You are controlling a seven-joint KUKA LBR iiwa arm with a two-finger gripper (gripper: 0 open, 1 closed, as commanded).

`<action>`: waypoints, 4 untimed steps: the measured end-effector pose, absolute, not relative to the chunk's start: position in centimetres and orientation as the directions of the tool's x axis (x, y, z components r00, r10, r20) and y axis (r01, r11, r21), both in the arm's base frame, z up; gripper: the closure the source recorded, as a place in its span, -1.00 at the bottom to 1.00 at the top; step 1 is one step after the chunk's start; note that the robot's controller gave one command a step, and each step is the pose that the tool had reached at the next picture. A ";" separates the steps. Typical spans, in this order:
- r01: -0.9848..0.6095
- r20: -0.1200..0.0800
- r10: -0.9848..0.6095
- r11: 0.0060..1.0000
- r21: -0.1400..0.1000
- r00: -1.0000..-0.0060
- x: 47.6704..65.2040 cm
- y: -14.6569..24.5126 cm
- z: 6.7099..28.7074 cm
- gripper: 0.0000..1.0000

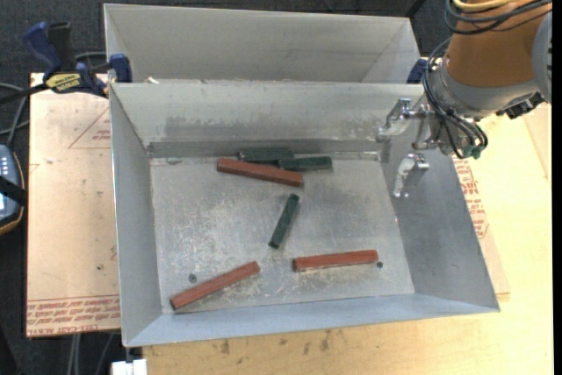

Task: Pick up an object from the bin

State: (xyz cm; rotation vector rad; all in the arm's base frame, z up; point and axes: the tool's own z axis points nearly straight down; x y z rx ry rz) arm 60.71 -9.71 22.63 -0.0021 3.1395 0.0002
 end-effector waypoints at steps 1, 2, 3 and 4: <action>-0.001 -0.002 -0.001 1.000 0.000 -1.000 60.7 -9.7 22.6 -1.00; -0.047 -0.009 -0.047 0.999 -0.002 -0.999 59.0 -8.3 19.2 -1.00; -0.017 -0.004 -0.017 1.000 0.001 -1.000 57.6 -6.6 13.3 -1.00; -0.063 -0.015 -0.063 0.998 -0.001 -0.998 57.4 -4.2 7.8 1.00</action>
Offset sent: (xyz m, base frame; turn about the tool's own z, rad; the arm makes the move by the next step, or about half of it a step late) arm -0.0608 0.0533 -0.1252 -0.1679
